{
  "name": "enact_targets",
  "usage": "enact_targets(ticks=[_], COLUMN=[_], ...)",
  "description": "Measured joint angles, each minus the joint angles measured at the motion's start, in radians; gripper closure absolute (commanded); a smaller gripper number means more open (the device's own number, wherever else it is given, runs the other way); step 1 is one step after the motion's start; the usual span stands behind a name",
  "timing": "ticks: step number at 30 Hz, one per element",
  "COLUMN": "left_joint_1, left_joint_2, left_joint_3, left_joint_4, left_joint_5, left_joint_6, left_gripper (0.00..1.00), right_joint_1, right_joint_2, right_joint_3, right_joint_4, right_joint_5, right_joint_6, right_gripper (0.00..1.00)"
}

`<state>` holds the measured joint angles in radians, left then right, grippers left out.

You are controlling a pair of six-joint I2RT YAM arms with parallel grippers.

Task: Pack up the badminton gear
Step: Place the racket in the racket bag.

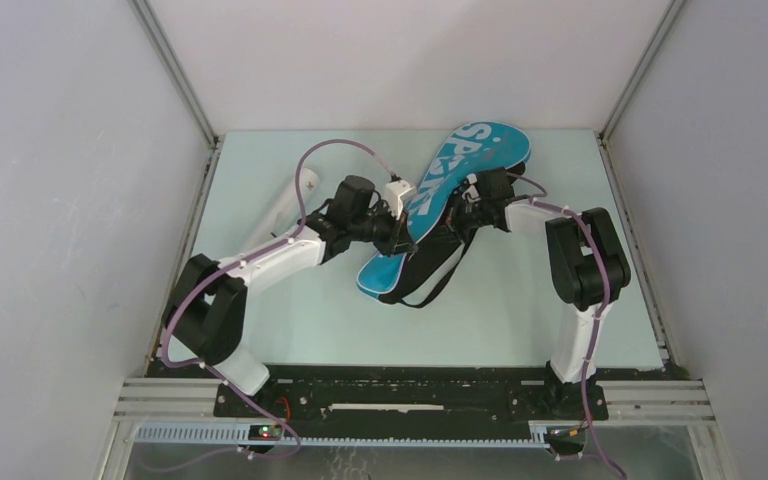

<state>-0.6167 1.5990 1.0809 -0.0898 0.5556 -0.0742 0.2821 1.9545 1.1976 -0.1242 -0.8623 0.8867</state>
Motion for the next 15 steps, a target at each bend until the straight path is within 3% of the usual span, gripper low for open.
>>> enact_targets(ticks=[7, 15], left_joint_1=[-0.007, -0.001], left_joint_2=[0.005, 0.023], left_joint_3=[0.000, 0.000], left_joint_4=[0.013, 0.021], left_joint_5=[0.006, -0.003], left_joint_6=[-0.025, -0.120], left_gripper=[1.00, 1.00], right_joint_1=[0.007, 0.022], right_joint_2=[0.022, 0.046], right_joint_3=[0.000, 0.000], right_joint_4=[0.070, 0.106], right_joint_5=[-0.003, 0.023], right_joint_6=[0.074, 0.119], right_gripper=[0.98, 0.69])
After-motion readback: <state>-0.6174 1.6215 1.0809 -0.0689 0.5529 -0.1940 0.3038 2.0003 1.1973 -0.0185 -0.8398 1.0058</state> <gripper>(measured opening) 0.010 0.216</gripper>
